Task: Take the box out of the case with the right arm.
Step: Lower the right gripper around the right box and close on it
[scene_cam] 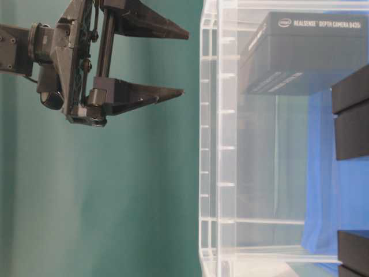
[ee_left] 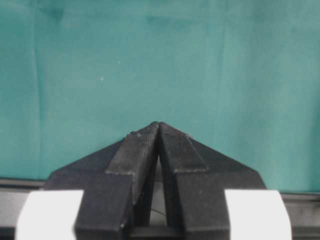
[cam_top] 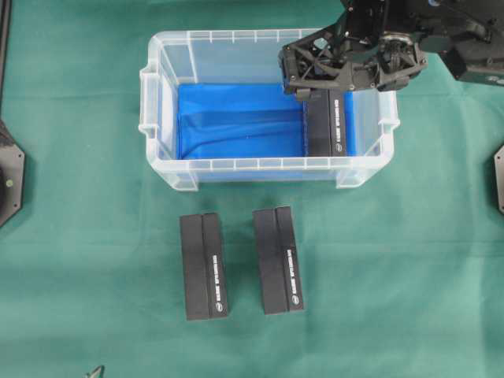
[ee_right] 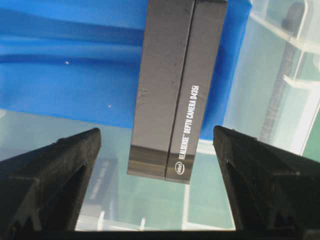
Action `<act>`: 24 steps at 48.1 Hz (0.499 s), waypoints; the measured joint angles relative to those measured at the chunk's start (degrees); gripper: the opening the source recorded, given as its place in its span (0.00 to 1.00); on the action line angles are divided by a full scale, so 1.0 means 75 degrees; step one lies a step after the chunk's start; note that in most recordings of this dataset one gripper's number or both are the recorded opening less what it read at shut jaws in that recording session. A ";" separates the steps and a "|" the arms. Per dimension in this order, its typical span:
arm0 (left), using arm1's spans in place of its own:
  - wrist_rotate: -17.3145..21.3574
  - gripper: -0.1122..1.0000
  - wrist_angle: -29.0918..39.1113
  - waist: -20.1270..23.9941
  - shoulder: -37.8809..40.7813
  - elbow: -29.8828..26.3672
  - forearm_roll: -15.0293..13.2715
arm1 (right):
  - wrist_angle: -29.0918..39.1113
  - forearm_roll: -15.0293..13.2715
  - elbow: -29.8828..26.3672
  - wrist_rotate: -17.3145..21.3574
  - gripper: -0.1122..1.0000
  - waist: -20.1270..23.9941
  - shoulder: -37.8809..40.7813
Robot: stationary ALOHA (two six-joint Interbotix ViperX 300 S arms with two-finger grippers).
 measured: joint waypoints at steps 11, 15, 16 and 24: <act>0.0000 0.10 0.0000 0.0012 0.0012 0.0000 0.0000 | 0.0012 0.0000 0.0000 -0.0012 0.90 0.0000 0.0000; 0.0000 0.10 0.0000 0.0000 0.0012 0.0000 0.0000 | 0.0012 0.0000 0.0000 -0.0012 0.90 0.0000 0.0000; 0.0000 0.10 -0.0012 0.0000 0.0012 0.0000 0.0012 | 0.0000 0.0000 0.0000 -0.0012 0.90 0.0000 0.0000; 0.0000 0.10 0.0000 0.0000 0.0000 0.0000 0.0012 | -0.0012 -0.0012 0.0059 -0.0012 0.90 0.0000 0.0000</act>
